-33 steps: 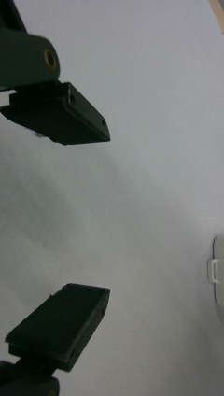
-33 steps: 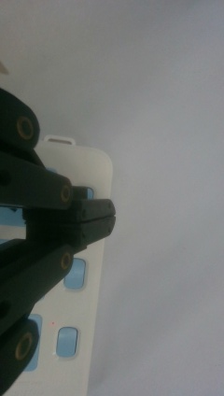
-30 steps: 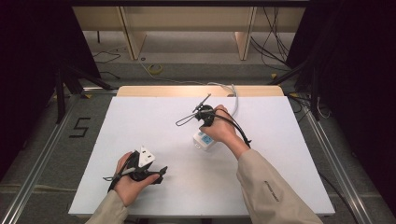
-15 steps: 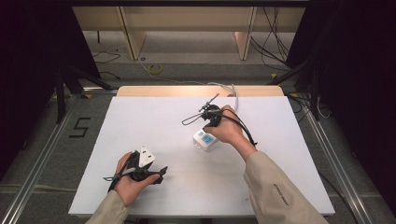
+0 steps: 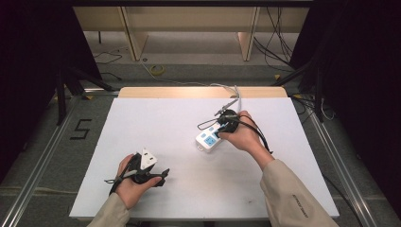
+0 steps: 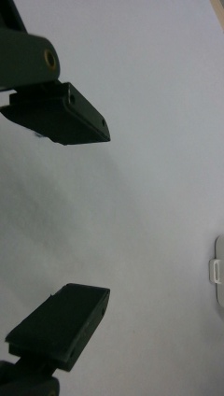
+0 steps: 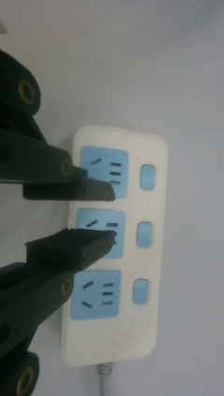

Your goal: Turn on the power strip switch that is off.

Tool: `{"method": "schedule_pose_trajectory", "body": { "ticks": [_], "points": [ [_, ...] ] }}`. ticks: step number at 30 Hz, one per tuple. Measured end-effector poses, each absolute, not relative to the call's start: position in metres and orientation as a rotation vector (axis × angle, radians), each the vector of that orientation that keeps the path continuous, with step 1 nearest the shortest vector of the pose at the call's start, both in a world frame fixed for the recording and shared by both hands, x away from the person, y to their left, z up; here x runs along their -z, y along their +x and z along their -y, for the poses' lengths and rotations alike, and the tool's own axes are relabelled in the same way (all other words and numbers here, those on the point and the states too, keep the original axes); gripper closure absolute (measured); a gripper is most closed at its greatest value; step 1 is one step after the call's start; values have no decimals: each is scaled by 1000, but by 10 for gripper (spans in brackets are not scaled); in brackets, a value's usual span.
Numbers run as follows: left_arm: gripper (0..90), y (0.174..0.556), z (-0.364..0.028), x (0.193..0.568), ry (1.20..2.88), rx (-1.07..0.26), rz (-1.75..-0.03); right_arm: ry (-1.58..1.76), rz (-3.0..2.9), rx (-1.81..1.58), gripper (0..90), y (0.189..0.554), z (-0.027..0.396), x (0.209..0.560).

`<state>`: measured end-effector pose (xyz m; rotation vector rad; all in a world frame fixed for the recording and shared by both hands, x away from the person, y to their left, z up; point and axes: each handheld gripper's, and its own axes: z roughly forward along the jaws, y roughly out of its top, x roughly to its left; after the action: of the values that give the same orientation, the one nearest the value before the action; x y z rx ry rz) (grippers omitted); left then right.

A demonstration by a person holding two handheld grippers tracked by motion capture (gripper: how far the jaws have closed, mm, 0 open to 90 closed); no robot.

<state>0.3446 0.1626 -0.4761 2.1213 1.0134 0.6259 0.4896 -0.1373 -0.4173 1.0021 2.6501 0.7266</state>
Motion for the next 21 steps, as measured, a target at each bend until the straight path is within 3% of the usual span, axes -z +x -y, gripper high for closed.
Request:
{"method": "schedule_pose_trajectory", "body": {
  "ticks": [21],
  "points": [
    [202, 344, -163, 476, 2113, -624, -1020, 1064, -2481, -949, 599, 425, 226, 428]
  ]
}}
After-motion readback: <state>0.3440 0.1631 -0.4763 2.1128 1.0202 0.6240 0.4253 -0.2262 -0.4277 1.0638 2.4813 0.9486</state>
